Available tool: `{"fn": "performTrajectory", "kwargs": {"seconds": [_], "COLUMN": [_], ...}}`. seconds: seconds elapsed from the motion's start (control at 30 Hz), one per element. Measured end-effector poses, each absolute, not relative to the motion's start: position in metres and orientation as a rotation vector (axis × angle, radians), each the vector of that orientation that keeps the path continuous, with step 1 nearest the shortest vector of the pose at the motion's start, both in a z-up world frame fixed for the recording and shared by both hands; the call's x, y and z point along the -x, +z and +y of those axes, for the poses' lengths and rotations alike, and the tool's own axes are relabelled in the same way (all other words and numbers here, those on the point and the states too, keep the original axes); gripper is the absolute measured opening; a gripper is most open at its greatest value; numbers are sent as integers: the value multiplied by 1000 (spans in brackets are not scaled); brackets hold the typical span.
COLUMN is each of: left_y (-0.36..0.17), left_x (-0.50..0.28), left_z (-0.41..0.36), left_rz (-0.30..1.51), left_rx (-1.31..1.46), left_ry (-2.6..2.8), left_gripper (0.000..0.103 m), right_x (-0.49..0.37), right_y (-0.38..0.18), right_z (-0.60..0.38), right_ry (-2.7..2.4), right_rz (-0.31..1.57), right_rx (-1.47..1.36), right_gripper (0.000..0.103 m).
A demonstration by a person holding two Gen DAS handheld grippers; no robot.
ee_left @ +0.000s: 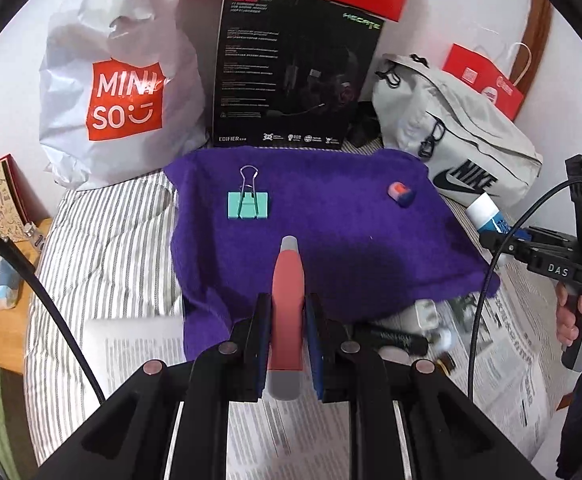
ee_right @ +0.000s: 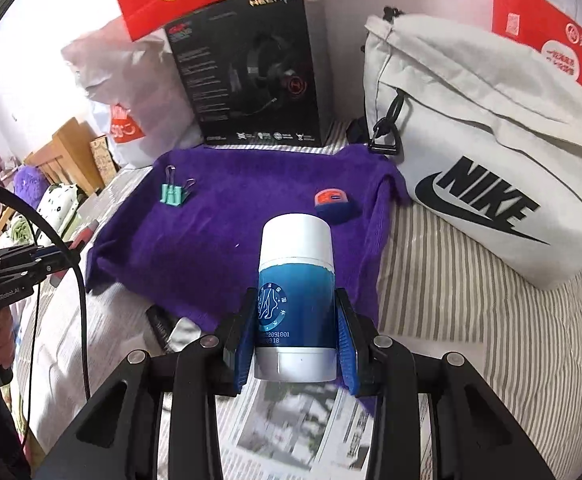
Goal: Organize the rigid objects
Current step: 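Place the marker beside the clip with the left gripper while the right sets the deodorant on the towel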
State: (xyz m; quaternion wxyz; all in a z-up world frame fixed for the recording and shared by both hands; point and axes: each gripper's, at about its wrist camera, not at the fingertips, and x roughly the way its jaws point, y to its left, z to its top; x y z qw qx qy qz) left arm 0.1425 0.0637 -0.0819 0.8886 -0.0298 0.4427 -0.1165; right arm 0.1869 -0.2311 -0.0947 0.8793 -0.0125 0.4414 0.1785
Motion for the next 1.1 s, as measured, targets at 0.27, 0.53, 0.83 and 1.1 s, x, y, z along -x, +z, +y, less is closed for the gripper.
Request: {"fn": "performTrajectory", "kwargs": {"seconds": [0.27, 0.53, 0.83, 1.1], "left_y": [-93, -105, -120, -130], "left_x": [-178, -201, -216, -228], "left_z": [71, 74, 77, 78], "left_rz": [938, 962, 992, 1016], "left_rx": [101, 120, 130, 134], "left_ry": [-222, -219, -211, -204], "left_gripper": [16, 16, 16, 16], "right_x": [-231, -256, -262, -259], "right_y": [-122, -150, -155, -156], "right_z": [-222, -202, -190, -186], "right_ry": [334, 335, 316, 337], "right_rz": [987, 1035, 1036, 1017], "right_rx": [53, 113, 167, 223], "right_gripper": [36, 36, 36, 38]}}
